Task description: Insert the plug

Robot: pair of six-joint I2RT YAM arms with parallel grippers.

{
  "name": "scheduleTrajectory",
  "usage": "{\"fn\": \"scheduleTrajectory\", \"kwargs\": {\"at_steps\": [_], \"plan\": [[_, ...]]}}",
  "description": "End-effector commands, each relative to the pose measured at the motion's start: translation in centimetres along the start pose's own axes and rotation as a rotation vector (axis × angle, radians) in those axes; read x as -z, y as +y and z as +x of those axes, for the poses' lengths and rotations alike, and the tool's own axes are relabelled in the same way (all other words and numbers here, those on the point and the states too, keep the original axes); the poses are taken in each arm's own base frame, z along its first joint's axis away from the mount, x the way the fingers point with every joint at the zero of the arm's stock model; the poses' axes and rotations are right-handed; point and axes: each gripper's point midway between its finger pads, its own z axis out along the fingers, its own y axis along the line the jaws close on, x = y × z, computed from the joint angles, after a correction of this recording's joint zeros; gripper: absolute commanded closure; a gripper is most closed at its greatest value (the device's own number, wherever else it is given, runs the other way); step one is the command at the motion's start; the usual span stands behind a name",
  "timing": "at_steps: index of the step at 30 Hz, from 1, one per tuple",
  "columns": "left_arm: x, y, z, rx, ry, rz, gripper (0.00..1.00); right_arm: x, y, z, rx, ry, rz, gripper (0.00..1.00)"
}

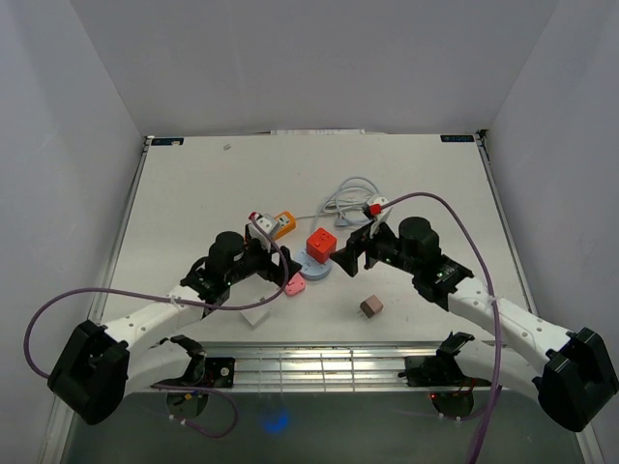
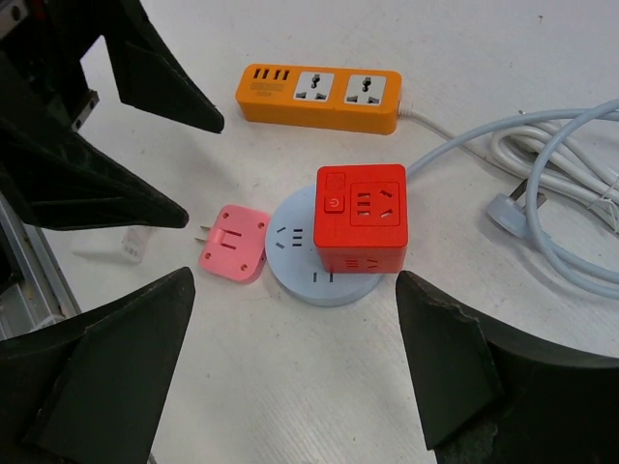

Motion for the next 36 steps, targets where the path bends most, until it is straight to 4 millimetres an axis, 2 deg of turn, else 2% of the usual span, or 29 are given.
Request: {"fn": "scheduleTrajectory", "kwargs": {"at_steps": [1, 2, 4, 7, 13, 14, 15, 18, 22, 27, 36], "plan": [[-1.0, -0.3, -0.2, -0.069, 0.111, 0.037, 0.02, 0.8, 0.1, -2.1, -0.032, -0.107, 0.020, 0.11], [-1.1, -0.6, -0.6, -0.072, 0.143, 0.048, 0.02, 1.0, 0.0, -2.3, -0.035, -0.115, 0.027, 0.11], [-1.5, -0.4, 0.1, -0.082, 0.212, 0.054, 0.02, 1.5, 0.0, -2.5, -0.042, -0.133, 0.034, 0.11], [-1.5, -0.2, -0.4, -0.114, 0.270, 0.047, 0.02, 2.1, 0.2, -2.7, -0.045, -0.155, 0.030, 0.11], [-0.3, 0.2, -1.5, -0.178, 0.356, 0.017, 0.02, 2.5, 0.7, -2.8, -0.057, -0.168, 0.009, 0.11], [0.3, 0.6, -0.6, -0.183, 0.415, -0.005, 0.02, 2.5, 0.9, -2.7, -0.060, -0.165, -0.001, 0.11], [0.4, 0.7, -0.7, -0.193, 0.431, -0.011, 0.02, 2.5, 0.9, -2.5, -0.065, -0.163, -0.004, 0.11], [0.5, 0.7, 0.8, -0.201, 0.498, -0.003, 0.02, 2.5, 1.1, -2.3, -0.072, -0.160, -0.015, 0.11], [-0.4, 0.3, 2.1, -0.202, 0.526, 0.008, 0.02, 2.5, 1.2, -2.3, -0.073, -0.159, -0.019, 0.11], [-1.5, -0.2, 5.2, -0.223, 0.653, 0.020, 0.02, 2.7, 1.0, -2.4, -0.073, -0.168, -0.004, 0.11], [-2.7, 0.0, 5.9, -0.251, 0.656, 0.002, 0.02, 2.9, 0.6, -2.3, -0.076, -0.174, 0.020, 0.11]]}}
